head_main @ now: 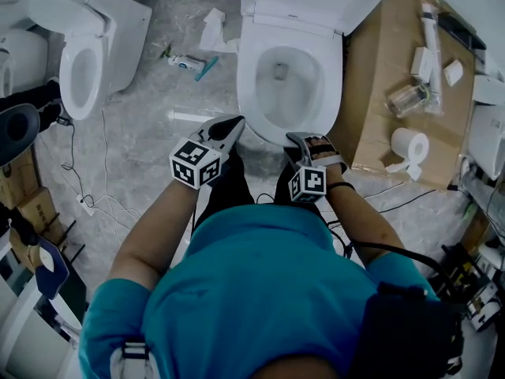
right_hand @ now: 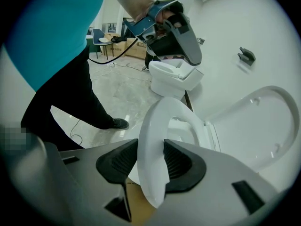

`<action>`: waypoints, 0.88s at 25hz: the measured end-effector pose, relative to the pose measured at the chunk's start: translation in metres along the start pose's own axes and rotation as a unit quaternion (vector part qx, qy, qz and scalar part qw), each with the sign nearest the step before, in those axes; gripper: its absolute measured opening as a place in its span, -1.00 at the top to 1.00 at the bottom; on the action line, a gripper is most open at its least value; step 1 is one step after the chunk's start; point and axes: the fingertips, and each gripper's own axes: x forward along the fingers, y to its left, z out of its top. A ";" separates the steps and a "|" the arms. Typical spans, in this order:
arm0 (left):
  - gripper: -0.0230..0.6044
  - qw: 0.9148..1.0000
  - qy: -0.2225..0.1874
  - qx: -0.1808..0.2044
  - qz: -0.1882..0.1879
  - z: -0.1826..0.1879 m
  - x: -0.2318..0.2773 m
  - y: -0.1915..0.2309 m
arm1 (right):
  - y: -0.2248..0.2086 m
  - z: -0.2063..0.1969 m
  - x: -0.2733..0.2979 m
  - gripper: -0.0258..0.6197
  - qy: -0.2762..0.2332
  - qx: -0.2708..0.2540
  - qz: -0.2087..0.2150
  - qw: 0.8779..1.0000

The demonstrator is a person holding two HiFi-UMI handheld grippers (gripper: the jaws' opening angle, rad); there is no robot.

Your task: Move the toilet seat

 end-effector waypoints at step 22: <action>0.92 1.000 -0.022 0.010 0.002 0.048 -0.020 -0.025 | -0.064 0.020 -0.057 0.52 -0.016 0.010 -0.052 0.998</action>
